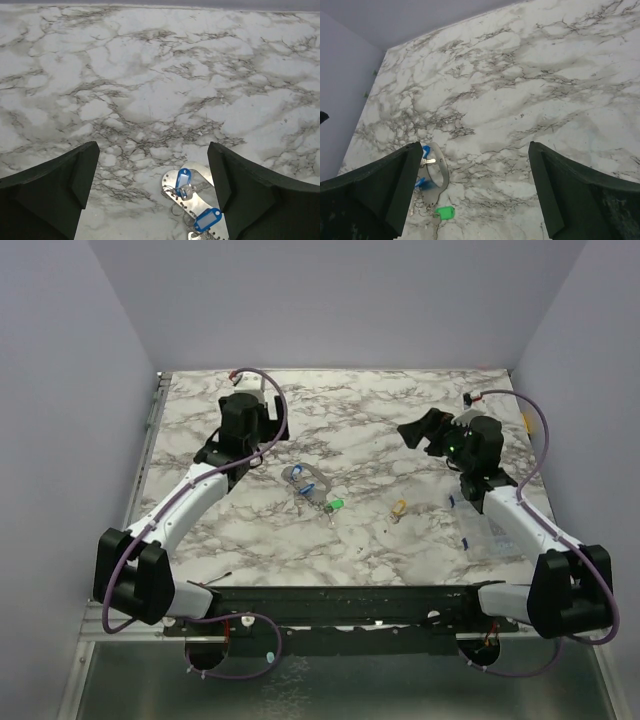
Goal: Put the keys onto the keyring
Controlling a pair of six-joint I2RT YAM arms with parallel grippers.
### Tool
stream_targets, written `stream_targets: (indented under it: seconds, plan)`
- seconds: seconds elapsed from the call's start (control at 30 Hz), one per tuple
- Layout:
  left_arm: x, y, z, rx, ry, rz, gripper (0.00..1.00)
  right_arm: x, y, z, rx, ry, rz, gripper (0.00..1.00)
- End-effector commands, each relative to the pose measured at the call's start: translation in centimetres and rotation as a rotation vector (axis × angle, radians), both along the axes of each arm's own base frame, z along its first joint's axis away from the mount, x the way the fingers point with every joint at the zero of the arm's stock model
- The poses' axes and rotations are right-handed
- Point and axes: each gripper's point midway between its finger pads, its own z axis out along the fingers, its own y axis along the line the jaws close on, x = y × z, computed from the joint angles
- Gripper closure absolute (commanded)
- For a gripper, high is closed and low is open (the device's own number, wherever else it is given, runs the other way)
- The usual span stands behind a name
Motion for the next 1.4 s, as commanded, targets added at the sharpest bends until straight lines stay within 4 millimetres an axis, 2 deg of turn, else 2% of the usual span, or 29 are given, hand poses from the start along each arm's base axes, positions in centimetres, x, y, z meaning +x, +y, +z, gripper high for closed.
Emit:
stream_targets:
  seconds: [0.0,0.1,0.27,0.4,0.5,0.6,0.7,0.8,0.93,1.03,1.27,1.37]
  plan:
    - [-1.0,-3.5,-1.2,0.047,0.015,-0.121,0.03,-0.9,-0.3,-0.3,-0.012,0.123,-0.013,0.00]
    - [-2.4,-6.3,-1.1,0.067,0.008,-0.214,0.04,-2.3,-1.0,-1.0,-0.024,0.209,-0.049,0.00]
    - [-4.2,-9.3,-1.8,0.072,0.022,-0.297,0.09,-5.1,-2.9,-4.0,-0.083,0.471,-0.158,0.00]
    - [-6.2,-12.3,-2.4,0.118,0.022,-0.394,0.16,-8.0,-2.0,-5.7,-0.121,0.563,-0.091,0.00]
    - [-7.7,-14.1,-2.7,0.147,0.019,-0.458,0.17,-9.1,-1.5,-5.5,-0.135,0.543,-0.040,0.00]
    - [-8.5,-15.0,-3.1,0.166,0.020,-0.472,0.18,-9.5,-1.4,-4.8,-0.158,0.512,-0.013,0.00]
    - [-8.7,-15.0,-3.6,0.199,0.025,-0.452,0.20,-9.6,-1.2,-4.1,-0.182,0.490,0.010,0.00]
    - [-8.7,-14.3,-4.0,0.226,0.032,-0.415,0.21,-9.5,0.0,-3.1,-0.193,0.445,0.067,0.00]
    - [-8.5,-11.9,-4.1,0.296,0.021,-0.321,0.23,-9.0,2.2,-2.3,-0.211,0.384,0.148,0.00]
    - [-8.6,-10.0,-4.2,0.365,0.012,-0.272,0.33,-8.4,3.7,-2.0,-0.209,0.349,0.226,0.00]
    - [-11.5,-8.6,-8.3,0.523,0.116,-0.439,0.40,-6.2,5.1,-1.3,-0.216,0.328,0.271,0.00]
    - [-11.8,-8.1,-8.8,0.554,0.109,-0.471,0.41,-5.7,5.6,-1.6,-0.196,0.328,0.282,0.00]
